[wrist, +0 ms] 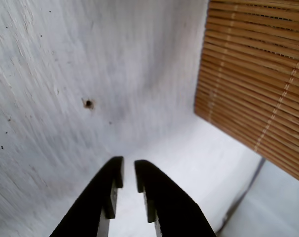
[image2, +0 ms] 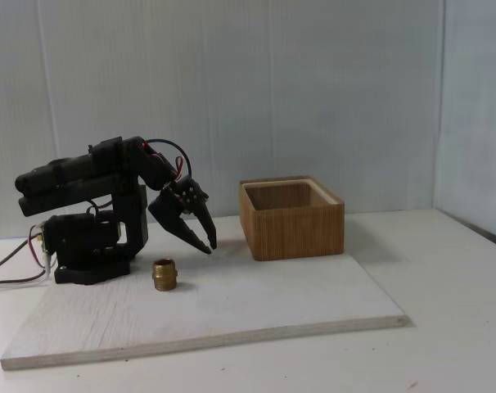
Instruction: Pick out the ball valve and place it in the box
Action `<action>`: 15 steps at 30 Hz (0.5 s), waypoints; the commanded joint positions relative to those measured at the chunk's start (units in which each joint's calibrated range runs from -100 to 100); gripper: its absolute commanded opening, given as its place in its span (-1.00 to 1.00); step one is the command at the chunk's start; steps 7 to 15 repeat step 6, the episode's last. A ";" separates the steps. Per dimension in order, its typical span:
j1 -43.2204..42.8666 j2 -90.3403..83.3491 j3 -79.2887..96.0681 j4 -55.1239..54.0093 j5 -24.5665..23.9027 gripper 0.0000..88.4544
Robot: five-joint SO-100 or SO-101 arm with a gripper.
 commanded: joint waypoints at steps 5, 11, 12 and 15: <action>-0.04 -0.34 0.46 0.30 0.13 -0.98; -0.04 -0.34 0.46 0.30 0.13 -0.98; -0.04 -0.34 0.46 0.30 0.13 -0.98; -0.04 -0.34 0.46 0.30 0.13 -0.98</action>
